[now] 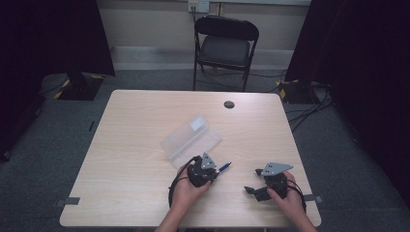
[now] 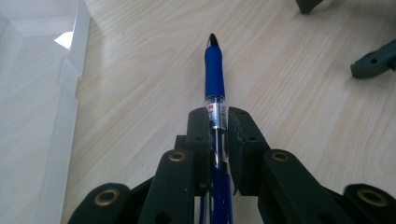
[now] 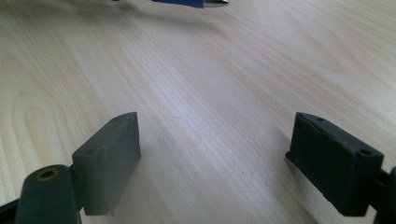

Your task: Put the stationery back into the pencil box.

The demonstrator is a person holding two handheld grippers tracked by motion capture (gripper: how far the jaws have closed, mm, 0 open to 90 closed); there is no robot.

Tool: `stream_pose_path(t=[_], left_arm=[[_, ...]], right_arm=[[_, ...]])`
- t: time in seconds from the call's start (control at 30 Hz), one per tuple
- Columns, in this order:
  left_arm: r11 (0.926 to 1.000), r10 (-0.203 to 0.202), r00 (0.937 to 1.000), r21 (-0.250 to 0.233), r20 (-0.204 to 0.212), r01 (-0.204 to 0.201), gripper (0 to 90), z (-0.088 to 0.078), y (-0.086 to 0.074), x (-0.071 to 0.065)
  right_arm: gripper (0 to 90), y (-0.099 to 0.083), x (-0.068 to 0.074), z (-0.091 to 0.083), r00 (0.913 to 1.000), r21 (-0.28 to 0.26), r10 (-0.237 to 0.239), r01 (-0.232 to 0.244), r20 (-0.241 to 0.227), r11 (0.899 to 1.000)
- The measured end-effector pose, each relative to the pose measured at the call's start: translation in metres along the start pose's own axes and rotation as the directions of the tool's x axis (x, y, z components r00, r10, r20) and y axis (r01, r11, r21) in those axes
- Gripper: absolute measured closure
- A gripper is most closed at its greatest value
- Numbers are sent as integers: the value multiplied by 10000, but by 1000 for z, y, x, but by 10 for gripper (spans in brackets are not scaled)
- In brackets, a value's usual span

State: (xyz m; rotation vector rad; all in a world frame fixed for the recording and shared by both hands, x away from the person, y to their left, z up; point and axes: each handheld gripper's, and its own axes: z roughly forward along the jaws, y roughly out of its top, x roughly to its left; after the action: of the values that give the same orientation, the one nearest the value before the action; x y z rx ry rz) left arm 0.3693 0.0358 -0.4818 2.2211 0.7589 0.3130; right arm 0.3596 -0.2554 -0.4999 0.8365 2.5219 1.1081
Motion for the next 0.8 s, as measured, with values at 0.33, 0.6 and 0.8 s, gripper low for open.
stream_pose_path(t=[0.33, 0.6, 0.8], left_arm=[[9996, -272, 9996, 69, -28, 273, 797, -17, -25, 7], [9988, -456, 9990, -167, 18, 456, 779, -16, -31, 10], [9983, -533, 9986, -216, -1, 533, 755, -12, -27, 9]], right_arm=[[149, 0, 0, 0, 10000, 0, -2, 2, -18, 10000], [149, 0, 0, 0, 10000, -3, -8, 8, -17, 10000], [149, 0, 0, 0, 10000, -3, -7, 7, -18, 10000]])
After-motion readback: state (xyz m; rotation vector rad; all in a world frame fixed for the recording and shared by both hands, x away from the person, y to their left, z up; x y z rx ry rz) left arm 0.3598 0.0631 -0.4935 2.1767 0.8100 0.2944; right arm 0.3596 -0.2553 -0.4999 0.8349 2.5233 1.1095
